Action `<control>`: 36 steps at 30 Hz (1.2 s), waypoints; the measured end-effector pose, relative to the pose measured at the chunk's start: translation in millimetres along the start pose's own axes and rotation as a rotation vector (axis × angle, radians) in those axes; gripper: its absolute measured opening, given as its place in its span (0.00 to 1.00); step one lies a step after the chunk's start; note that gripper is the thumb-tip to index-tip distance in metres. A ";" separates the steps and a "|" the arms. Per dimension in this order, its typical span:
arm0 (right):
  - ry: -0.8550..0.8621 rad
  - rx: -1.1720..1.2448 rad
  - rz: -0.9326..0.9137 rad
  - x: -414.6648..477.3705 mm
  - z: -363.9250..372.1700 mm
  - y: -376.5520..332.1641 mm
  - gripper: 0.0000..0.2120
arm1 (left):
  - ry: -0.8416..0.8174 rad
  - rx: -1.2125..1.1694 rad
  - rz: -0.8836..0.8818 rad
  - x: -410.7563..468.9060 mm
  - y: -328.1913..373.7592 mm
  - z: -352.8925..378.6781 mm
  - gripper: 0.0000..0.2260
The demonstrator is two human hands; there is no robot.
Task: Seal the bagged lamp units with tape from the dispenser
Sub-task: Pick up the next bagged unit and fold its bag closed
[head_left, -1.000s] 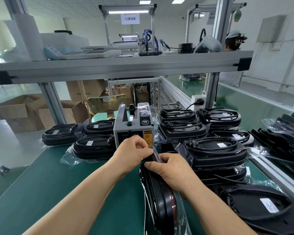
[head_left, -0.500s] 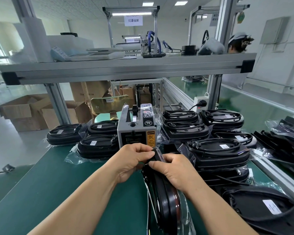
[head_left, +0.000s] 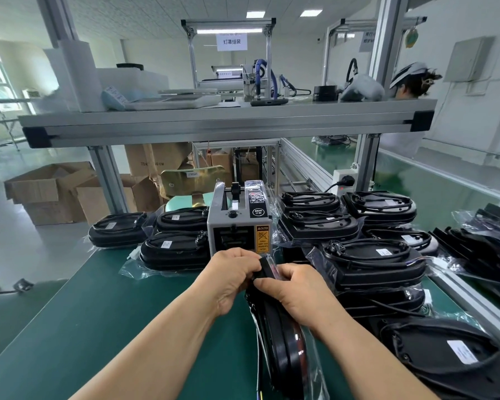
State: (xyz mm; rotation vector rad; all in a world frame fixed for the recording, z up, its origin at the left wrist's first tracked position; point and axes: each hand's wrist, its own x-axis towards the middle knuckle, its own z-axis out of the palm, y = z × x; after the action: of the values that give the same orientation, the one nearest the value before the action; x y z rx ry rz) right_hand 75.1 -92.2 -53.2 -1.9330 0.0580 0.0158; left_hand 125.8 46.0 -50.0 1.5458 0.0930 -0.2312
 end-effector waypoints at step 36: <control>-0.006 0.281 0.028 -39.9 -51.8 -48.9 0.26 | -0.247 0.668 1.058 -118.8 2.8 26.4 0.20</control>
State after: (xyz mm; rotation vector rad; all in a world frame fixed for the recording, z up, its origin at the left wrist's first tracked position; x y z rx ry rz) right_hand 36.7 -122.0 12.5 -1.6512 0.0792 0.0308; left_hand 8.3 30.3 -22.2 1.9880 -1.0695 0.4354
